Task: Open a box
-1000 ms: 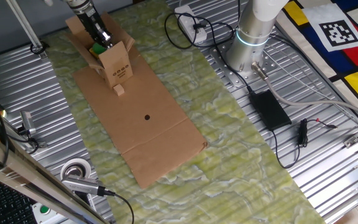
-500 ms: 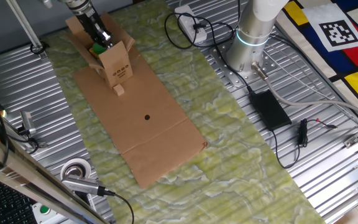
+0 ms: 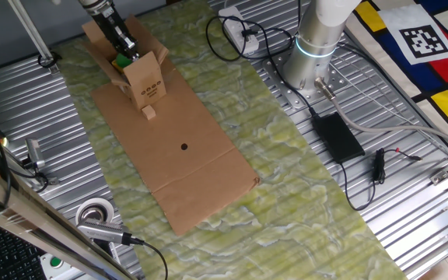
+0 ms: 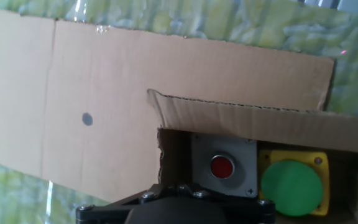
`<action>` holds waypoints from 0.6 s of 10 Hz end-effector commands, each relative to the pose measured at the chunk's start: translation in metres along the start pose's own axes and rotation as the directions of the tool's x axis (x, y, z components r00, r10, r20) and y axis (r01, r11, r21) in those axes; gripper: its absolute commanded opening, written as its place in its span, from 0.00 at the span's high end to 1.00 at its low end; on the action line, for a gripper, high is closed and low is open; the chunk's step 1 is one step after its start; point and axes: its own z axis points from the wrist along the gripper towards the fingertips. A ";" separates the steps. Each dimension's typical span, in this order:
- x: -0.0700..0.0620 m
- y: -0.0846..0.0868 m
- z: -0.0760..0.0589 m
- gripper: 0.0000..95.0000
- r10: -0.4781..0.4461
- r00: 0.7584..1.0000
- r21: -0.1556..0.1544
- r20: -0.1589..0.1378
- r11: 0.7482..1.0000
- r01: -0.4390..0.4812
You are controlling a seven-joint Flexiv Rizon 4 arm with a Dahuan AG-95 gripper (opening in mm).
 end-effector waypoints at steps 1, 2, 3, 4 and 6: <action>0.000 0.005 0.000 1.00 0.100 0.995 -0.007 0.010 0.995 -0.100; 0.001 0.006 0.000 1.00 0.105 0.994 -0.014 0.015 0.994 -0.105; 0.002 0.010 -0.001 1.00 0.109 0.994 -0.016 0.016 0.994 -0.109; 0.002 0.014 0.000 1.00 0.114 0.993 -0.014 0.016 0.993 -0.114; 0.002 0.018 0.001 1.00 0.121 0.992 -0.011 0.016 0.993 -0.121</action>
